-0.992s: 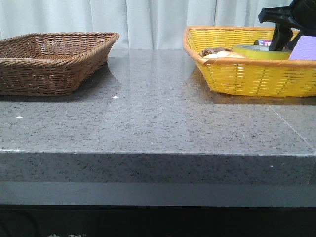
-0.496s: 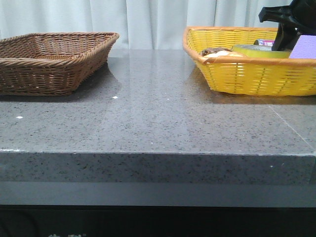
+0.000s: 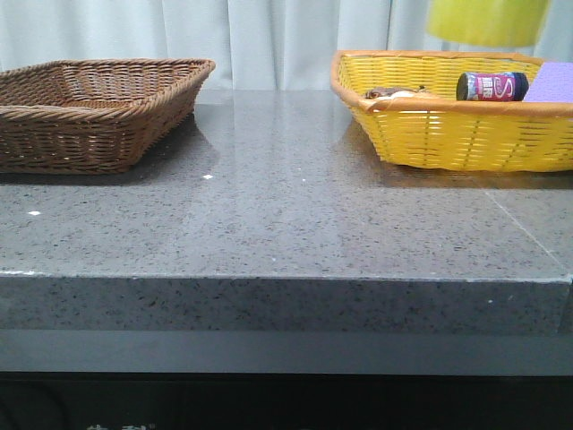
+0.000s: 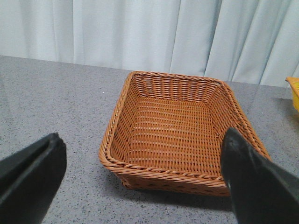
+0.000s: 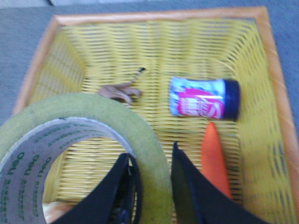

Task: Transfer tape with both arms
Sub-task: 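Grasp the yellow tape roll rim with the right gripper and lift, then carry the tape roll toward the table center and lower it down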

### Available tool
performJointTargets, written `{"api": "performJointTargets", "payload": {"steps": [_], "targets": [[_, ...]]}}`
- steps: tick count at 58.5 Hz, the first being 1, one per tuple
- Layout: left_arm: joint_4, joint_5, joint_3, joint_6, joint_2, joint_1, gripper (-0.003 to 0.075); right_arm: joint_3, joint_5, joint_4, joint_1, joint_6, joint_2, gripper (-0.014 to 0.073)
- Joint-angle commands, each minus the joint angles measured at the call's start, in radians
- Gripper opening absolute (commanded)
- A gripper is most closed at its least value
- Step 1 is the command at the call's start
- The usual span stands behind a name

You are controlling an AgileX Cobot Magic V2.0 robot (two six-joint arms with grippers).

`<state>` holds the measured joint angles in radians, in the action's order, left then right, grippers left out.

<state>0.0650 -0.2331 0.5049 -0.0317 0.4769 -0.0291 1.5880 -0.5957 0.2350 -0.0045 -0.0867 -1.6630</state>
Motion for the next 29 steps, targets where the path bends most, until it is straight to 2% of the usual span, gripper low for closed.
{"api": "performJointTargets", "payload": {"steps": [1, 16, 29], "targets": [[0.002, 0.078, 0.037, -0.003, 0.01, 0.002, 0.0659, 0.021, 0.095, 0.037, 0.049, -0.004, 0.099, 0.0107], [0.002, 0.078, 0.037, -0.003, 0.01, 0.002, 0.0659, -0.167, 0.227, 0.037, 0.268, -0.03, 0.238, 0.0107], [0.002, 0.078, 0.037, -0.003, 0.01, 0.002, 0.0658, -0.319, 0.256, 0.037, 0.497, -0.03, 0.268, 0.0107]]}}
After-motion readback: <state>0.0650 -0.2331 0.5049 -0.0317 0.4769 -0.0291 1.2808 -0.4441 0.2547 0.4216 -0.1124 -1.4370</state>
